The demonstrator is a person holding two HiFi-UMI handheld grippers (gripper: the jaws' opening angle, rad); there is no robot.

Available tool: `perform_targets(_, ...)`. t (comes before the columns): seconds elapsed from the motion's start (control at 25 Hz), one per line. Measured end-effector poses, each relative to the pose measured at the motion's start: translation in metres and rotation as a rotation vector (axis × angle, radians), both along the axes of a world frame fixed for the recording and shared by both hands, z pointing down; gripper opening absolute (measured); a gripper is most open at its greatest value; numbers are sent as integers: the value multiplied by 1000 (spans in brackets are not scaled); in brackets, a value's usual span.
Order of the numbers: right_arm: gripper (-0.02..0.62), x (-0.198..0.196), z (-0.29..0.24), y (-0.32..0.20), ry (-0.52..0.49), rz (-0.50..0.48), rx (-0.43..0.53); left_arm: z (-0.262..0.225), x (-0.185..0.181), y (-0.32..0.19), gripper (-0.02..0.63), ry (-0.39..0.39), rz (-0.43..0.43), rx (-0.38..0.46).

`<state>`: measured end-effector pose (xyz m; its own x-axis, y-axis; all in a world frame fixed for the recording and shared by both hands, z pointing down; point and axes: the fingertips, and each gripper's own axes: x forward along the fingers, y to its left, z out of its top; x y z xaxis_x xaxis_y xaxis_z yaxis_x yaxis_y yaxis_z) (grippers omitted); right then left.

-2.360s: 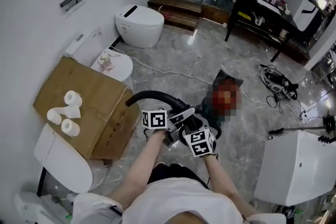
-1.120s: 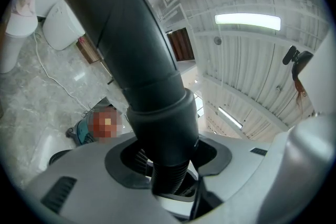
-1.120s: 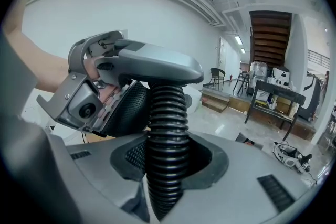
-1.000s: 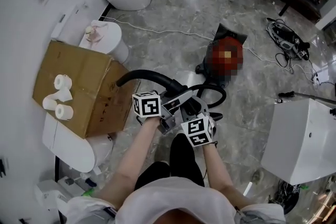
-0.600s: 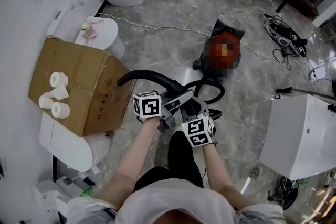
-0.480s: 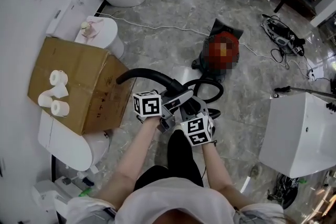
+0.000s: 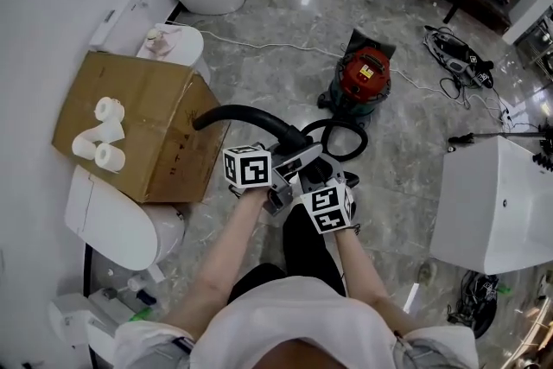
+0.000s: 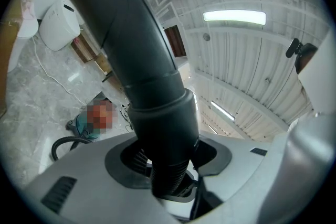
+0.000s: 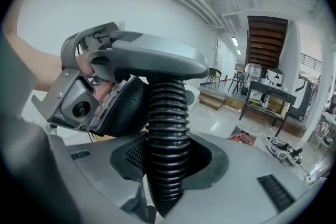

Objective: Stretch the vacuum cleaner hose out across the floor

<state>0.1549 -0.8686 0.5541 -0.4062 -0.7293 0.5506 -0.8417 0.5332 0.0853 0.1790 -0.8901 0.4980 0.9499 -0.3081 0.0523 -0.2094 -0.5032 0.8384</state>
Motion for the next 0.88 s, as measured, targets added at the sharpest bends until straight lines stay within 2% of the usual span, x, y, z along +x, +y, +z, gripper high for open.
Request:
perform_targets(0.44, 147, -26, -32, 114, 5, 43, 62, -35, -25, 120, 204, 38, 61, 55)
perform_targets(0.64, 146, -39, -38, 170, 20, 36, 72, -42, -39, 179, 204, 65, 79, 55)
perform_targets(0.88, 146, -53, -43, 227, 45, 8, 96, -47, -56, 235, 204, 103, 50, 53)
